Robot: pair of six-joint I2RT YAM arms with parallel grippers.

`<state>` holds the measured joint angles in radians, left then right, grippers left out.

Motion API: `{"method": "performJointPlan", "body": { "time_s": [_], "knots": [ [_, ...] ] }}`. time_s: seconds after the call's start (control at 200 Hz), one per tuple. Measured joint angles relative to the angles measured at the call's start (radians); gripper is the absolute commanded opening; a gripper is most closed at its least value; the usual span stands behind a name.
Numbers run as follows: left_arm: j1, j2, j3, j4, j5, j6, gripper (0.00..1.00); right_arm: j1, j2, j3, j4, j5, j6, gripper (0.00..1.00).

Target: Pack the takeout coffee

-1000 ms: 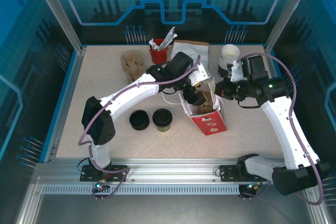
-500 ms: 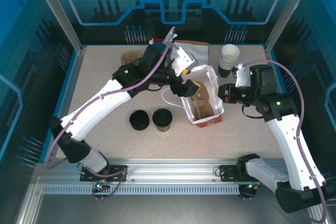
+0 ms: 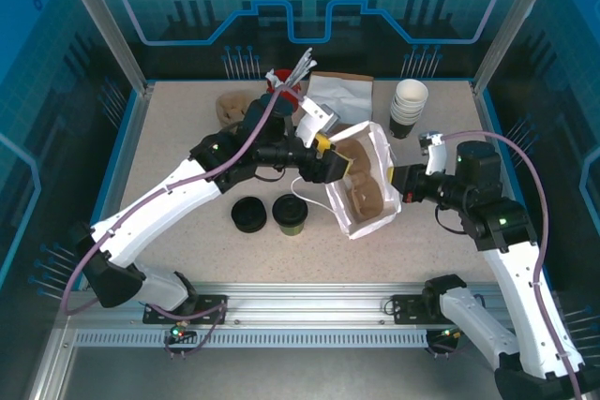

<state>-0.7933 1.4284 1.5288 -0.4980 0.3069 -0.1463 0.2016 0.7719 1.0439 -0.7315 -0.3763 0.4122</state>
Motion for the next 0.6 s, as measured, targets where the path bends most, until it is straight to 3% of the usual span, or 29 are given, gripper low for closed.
{"method": "performJointPlan", "body": {
  "time_s": [0.13,0.285,0.43,0.6],
  "knots": [
    [-0.064,-0.002,0.002,0.010,-0.053,-0.061,0.56,0.000,0.000,0.000,-0.001,0.043,0.089,0.00],
    [-0.122,0.018,0.045,0.004,-0.119,-0.140,0.55,0.000,-0.004,0.000,0.000,0.071,0.199,0.00],
    [-0.197,0.130,0.187,-0.037,-0.222,-0.229,0.47,0.002,-0.037,-0.033,0.020,0.114,0.316,0.00],
    [-0.217,0.235,0.202,-0.066,-0.286,-0.355,0.42,0.012,-0.069,-0.056,0.034,0.174,0.386,0.00]
  ]
}}
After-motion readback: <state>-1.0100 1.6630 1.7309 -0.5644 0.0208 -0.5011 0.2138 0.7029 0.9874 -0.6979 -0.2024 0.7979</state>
